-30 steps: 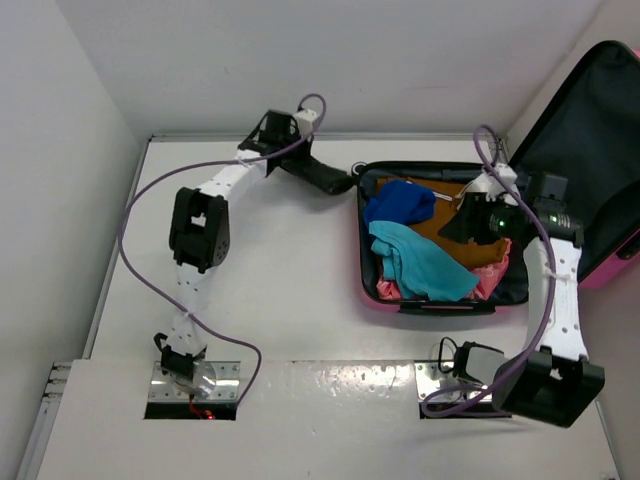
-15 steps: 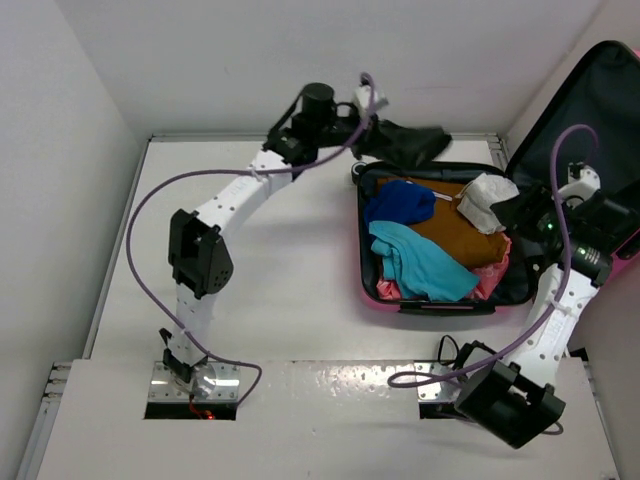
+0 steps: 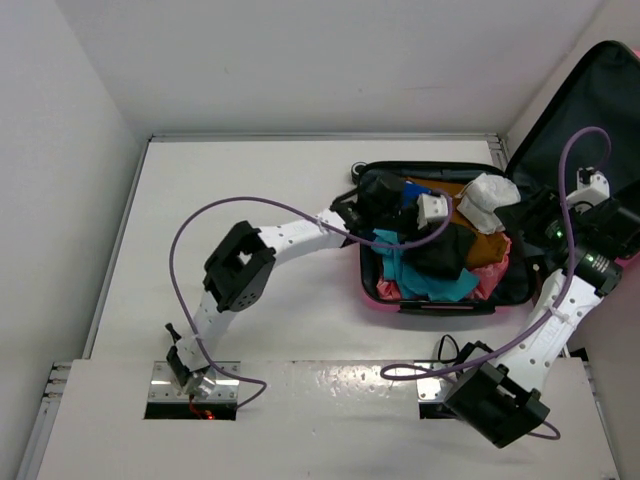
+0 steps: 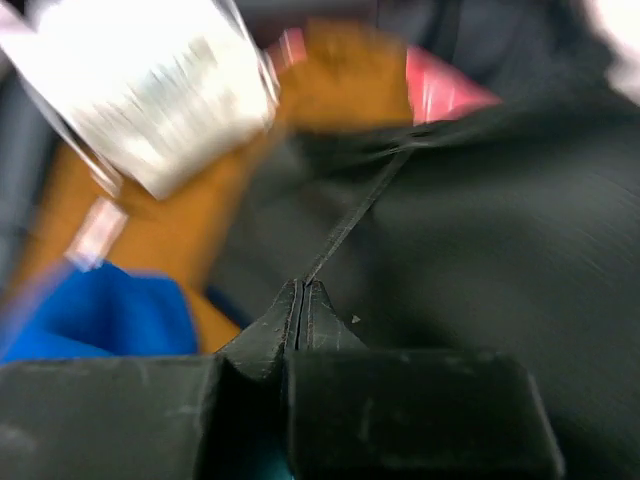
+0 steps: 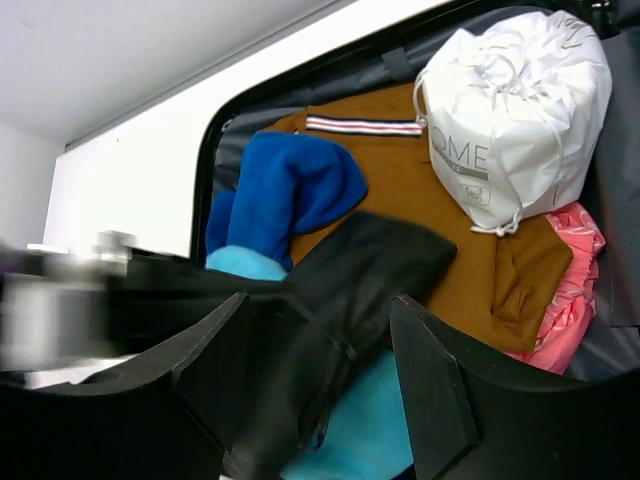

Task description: Pack the luggage

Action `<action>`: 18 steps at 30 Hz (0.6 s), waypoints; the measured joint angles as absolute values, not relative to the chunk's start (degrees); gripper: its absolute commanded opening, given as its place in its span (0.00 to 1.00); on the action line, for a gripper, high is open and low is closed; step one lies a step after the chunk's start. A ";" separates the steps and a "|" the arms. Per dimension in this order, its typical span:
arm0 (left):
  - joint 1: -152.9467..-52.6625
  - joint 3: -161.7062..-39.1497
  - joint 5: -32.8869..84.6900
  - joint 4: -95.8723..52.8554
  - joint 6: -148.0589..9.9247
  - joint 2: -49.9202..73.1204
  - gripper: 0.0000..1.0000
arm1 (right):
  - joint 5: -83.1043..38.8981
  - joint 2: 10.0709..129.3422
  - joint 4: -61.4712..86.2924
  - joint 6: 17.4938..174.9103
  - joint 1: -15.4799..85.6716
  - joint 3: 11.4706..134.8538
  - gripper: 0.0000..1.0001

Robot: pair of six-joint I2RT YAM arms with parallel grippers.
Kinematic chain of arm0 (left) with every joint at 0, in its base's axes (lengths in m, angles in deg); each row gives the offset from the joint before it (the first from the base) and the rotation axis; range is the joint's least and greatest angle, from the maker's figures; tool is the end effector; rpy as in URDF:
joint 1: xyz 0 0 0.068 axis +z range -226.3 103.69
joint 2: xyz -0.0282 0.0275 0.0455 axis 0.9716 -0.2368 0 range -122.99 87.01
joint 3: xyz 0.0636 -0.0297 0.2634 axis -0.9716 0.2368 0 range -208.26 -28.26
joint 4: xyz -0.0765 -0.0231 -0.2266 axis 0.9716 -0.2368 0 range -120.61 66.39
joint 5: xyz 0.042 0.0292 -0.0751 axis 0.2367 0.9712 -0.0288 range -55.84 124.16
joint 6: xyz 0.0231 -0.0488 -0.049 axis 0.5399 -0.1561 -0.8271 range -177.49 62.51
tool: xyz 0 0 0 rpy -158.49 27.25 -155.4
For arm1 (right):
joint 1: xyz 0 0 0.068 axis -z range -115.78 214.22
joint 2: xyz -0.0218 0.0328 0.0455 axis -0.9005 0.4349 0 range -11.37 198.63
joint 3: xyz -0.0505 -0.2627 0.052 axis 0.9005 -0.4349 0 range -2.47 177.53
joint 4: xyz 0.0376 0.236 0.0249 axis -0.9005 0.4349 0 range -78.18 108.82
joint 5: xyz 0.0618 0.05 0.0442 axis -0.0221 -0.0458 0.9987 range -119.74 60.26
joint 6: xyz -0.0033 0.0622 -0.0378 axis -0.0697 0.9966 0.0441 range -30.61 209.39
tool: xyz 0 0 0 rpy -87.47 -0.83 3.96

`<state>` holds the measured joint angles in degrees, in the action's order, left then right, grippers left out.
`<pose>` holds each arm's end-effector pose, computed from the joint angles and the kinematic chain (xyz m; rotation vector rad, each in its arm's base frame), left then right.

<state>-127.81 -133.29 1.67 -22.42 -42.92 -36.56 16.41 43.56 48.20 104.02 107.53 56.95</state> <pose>0.2952 -0.4233 0.2822 1.3749 1.3687 -0.9663 0.1638 -0.0944 0.3452 0.5352 1.9099 0.5313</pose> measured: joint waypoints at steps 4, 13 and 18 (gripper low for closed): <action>-129.71 -126.58 8.08 -17.96 -40.95 -39.47 0.00 | 17.74 43.61 49.73 101.70 107.55 58.17 0.58; -130.32 -125.45 23.53 -9.83 -40.58 -40.71 0.05 | 25.91 44.44 53.62 96.70 107.53 59.53 0.57; -129.03 -124.90 25.91 -5.50 -39.66 -42.40 0.63 | 29.63 44.96 61.09 89.73 107.55 59.55 0.58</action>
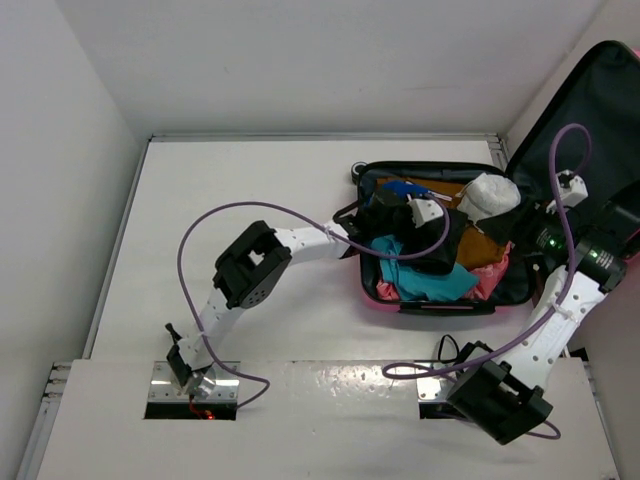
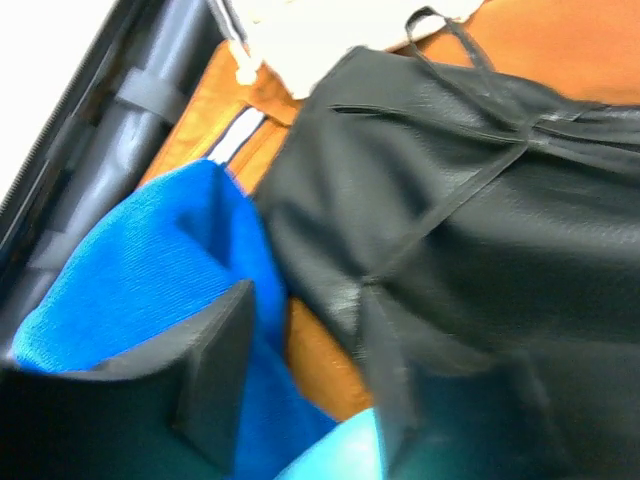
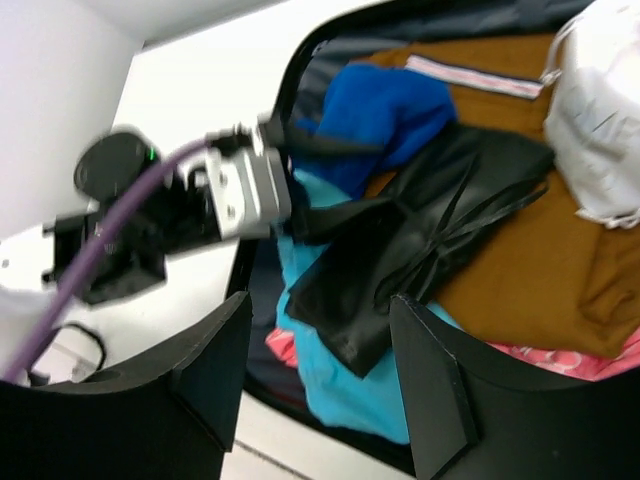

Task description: Pack the luggage

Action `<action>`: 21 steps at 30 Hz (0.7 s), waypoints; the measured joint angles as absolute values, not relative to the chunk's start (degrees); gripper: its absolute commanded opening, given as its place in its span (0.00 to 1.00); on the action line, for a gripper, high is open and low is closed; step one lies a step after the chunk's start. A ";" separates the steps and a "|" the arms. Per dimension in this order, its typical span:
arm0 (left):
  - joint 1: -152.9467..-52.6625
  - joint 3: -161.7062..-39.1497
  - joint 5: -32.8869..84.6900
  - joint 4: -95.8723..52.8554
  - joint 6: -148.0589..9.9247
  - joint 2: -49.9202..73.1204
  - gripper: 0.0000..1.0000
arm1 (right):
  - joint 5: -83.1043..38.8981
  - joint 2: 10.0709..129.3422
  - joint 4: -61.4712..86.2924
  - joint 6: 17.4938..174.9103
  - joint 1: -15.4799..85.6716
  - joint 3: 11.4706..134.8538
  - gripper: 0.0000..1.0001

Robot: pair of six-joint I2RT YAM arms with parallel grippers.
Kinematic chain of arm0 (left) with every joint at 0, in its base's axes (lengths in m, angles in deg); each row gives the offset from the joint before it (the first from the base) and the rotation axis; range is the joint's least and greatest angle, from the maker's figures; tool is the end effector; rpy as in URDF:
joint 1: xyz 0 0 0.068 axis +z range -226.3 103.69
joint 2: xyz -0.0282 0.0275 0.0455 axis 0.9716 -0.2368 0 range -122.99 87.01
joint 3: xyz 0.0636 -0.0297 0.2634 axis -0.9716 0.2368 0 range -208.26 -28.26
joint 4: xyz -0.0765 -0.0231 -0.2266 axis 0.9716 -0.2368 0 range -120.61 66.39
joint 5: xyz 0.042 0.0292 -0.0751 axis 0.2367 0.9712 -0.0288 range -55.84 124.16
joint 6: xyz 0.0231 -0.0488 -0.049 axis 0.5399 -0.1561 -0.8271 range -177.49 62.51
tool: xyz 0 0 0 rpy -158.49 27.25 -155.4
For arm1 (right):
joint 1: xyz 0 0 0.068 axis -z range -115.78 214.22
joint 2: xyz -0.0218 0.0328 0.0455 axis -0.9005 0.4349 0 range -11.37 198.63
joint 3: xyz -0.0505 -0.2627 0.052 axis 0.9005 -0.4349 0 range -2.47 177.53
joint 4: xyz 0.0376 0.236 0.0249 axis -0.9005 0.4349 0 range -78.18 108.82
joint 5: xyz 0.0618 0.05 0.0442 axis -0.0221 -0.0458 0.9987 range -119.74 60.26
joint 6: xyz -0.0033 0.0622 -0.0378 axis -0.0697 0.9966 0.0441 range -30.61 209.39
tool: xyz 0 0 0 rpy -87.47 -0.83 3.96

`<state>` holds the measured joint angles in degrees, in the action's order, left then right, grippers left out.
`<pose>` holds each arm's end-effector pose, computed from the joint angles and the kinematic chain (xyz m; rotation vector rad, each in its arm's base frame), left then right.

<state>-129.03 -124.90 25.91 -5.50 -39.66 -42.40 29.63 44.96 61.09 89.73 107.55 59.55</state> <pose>0.3180 -0.4321 0.2136 1.1570 1.4565 -0.5579 0.1558 -0.0754 0.3424 0.2819 1.9808 0.7257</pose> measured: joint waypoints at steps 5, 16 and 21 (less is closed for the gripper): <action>-125.30 -124.86 20.64 -4.50 -45.59 -41.96 0.75 | 30.70 44.59 64.02 86.14 107.53 59.59 0.62; -120.84 -132.02 11.29 -11.41 -62.61 -27.78 0.97 | 16.43 35.02 40.39 98.23 107.53 58.69 0.77; -120.55 -136.35 9.54 -10.88 -64.19 -19.58 1.00 | 8.98 37.31 37.40 97.22 107.53 63.46 0.77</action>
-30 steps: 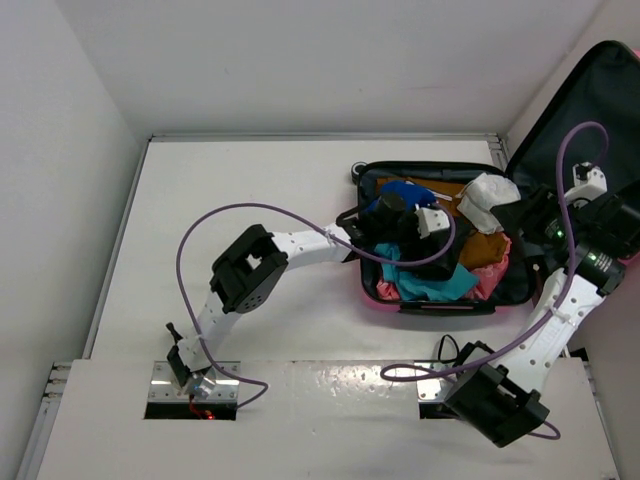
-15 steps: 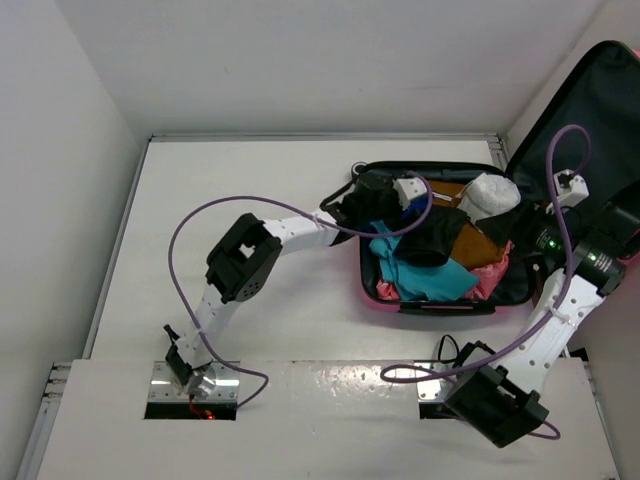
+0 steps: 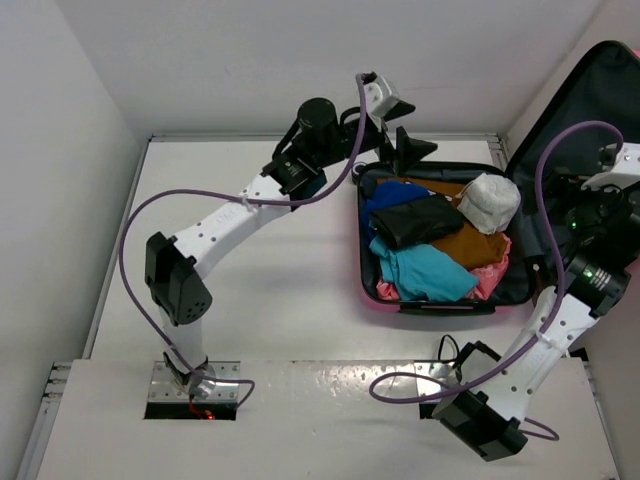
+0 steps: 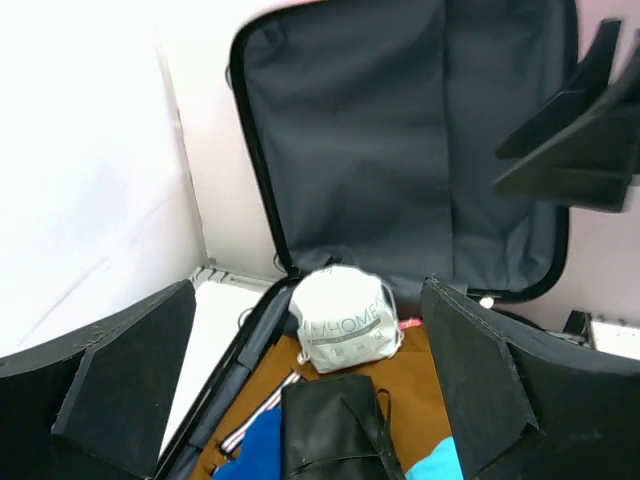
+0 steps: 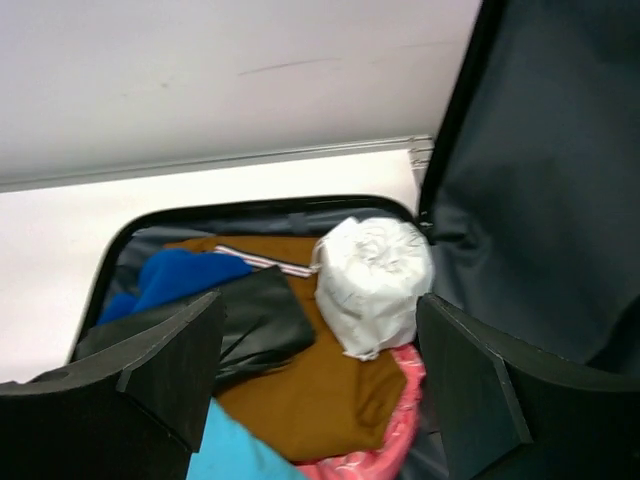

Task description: Pack the luggage

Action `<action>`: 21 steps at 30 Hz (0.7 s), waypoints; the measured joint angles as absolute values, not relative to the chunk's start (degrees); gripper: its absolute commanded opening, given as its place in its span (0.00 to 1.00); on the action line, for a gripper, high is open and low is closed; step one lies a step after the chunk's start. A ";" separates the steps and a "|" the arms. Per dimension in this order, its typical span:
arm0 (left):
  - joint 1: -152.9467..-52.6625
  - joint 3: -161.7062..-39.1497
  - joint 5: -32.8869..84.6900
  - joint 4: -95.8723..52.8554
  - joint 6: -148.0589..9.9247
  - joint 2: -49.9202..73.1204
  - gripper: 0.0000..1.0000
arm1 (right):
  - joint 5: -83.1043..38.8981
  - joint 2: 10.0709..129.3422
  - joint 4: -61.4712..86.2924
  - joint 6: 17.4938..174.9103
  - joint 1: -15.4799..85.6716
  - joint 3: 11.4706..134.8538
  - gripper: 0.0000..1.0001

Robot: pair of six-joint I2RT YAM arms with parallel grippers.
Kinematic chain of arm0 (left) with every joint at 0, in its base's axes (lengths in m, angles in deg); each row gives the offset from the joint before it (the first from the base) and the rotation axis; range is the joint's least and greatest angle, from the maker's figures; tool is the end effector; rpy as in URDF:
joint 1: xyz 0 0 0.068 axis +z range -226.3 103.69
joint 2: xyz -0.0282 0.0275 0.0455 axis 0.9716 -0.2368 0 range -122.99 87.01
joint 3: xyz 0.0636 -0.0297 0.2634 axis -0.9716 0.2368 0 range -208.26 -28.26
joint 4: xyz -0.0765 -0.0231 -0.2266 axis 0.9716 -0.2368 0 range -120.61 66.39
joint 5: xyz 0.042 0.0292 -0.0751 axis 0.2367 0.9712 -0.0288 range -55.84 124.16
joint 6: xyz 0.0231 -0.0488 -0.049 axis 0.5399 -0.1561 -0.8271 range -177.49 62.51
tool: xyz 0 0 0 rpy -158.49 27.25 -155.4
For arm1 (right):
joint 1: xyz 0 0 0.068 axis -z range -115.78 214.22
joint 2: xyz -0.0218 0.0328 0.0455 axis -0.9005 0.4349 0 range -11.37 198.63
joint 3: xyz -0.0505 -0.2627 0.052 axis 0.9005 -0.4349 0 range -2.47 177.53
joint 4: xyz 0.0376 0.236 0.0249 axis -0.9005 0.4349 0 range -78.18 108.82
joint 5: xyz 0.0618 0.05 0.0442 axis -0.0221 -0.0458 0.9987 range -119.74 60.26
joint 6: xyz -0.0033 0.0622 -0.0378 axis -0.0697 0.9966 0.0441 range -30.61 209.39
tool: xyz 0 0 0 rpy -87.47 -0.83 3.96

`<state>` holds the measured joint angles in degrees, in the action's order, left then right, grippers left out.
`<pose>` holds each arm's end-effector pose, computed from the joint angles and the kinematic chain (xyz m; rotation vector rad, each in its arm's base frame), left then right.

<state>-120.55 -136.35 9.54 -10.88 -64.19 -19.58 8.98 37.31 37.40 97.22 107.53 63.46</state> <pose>0.2984 -0.3258 0.4638 0.8037 1.1720 -1.0262 0.1427 -0.0825 0.4171 0.2543 1.6663 0.1153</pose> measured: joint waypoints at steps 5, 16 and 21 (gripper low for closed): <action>-119.35 -133.73 9.93 -10.66 -66.24 -18.46 1.00 | 4.28 37.62 37.42 93.42 107.53 64.64 0.78; -114.72 -132.55 11.97 -17.79 -70.74 -25.70 1.00 | -19.90 39.04 32.55 81.09 107.55 71.94 0.78; -114.17 -135.00 11.49 -18.84 -71.97 -26.57 1.00 | -25.08 40.07 30.03 75.06 107.60 75.72 0.78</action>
<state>-114.17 -135.00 11.49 -18.84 -71.97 -26.57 -25.08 40.07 30.03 75.06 107.60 75.72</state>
